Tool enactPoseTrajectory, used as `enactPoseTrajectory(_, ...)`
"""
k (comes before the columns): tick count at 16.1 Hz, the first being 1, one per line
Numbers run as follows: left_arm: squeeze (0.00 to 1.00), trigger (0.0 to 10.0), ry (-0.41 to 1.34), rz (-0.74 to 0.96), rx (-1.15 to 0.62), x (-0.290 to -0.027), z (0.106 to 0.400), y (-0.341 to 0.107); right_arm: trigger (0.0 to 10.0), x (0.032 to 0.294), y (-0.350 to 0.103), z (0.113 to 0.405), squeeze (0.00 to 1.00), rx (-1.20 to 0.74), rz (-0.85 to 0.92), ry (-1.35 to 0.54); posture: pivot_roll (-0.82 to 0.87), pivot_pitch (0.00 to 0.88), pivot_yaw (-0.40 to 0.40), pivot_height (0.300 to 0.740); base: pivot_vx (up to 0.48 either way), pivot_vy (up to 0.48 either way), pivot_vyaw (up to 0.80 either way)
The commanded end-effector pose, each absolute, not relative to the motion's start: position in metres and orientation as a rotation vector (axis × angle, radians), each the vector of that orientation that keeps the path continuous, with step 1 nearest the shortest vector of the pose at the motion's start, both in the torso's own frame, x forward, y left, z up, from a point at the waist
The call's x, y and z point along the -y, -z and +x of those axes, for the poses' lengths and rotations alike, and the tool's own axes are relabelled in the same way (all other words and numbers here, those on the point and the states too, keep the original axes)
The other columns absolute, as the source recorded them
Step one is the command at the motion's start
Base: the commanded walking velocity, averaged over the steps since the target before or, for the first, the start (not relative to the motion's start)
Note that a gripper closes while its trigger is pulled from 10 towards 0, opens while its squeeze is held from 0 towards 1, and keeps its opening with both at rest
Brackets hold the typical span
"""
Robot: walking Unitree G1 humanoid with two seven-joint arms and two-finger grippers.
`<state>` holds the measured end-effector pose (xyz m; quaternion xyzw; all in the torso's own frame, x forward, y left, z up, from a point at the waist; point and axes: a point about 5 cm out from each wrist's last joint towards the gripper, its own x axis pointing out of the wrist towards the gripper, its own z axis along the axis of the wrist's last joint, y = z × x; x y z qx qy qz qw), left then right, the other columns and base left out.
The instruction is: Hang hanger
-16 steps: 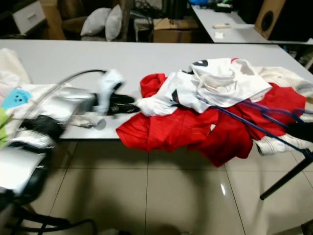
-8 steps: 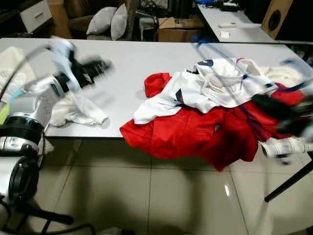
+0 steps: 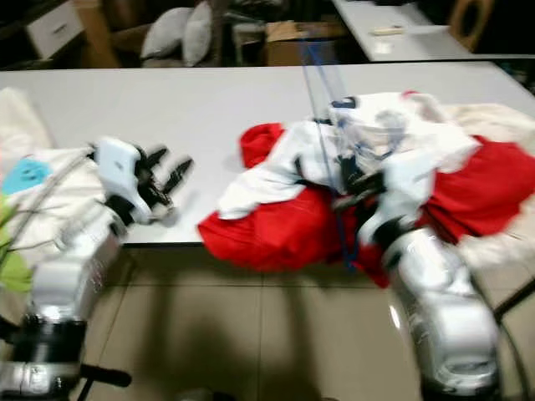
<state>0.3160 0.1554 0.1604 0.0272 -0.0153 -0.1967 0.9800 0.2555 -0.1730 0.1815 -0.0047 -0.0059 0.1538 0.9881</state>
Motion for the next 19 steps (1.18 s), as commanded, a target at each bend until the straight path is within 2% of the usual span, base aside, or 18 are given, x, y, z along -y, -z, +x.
enactPoseTrajectory(1, 0.00, 10.0, 0.325, 0.064, -0.009, -0.170, 0.309, -0.150, 10.0, 0.163, -0.164, 0.250, 0.00, -0.012, -0.032, -0.323, -0.07, 0.000, 0.059, 0.740, 0.000, 0.394, 0.00)
enactPoseTrajectory(3, 0.00, 10.0, 0.264, 0.096, -0.056, -0.176, 0.301, -0.138, 10.0, 0.162, -0.157, 0.247, 0.00, -0.027, -0.025, -0.294, -0.05, 0.000, 0.054, 0.740, 0.000, 0.396, 0.00)
enactPoseTrajectory(5, 0.00, 10.0, 0.277, 0.089, -0.083, -0.174, 0.291, -0.137, 10.0, 0.157, -0.161, 0.244, 0.00, -0.005, -0.009, -0.307, -0.06, 0.000, 0.049, 0.740, 0.000, 0.401, 0.00)
enactPoseTrajectory(9, 0.00, 10.0, 0.260, 0.085, -0.065, -0.168, 0.292, -0.141, 10.0, 0.148, -0.154, 0.245, 0.00, 0.004, -0.001, -0.320, -0.06, 0.000, 0.035, 0.740, 0.000, 0.398, 0.00)
enactPoseTrajectory(14, 0.00, 10.0, 0.252, 0.082, -0.082, -0.169, 0.290, -0.138, 10.0, 0.150, -0.148, 0.247, 0.00, -0.011, -0.019, -0.307, -0.05, 0.000, 0.036, 0.740, 0.000, 0.388, 0.00)
enactPoseTrajectory(17, 0.00, 10.0, 0.261, 0.146, -0.065, -0.167, 0.291, -0.143, 10.0, 0.150, -0.143, 0.244, 0.00, -0.042, -0.011, -0.303, -0.05, 0.000, 0.041, 0.740, 0.000, -0.320, 0.00)
enactPoseTrajectory(19, 0.00, 10.0, 0.253, 0.112, -0.080, -0.164, 0.292, -0.139, 10.0, 0.150, -0.140, 0.243, 0.00, -0.064, -0.027, -0.312, -0.06, 0.000, 0.045, 0.740, 0.000, -0.480, 0.00)
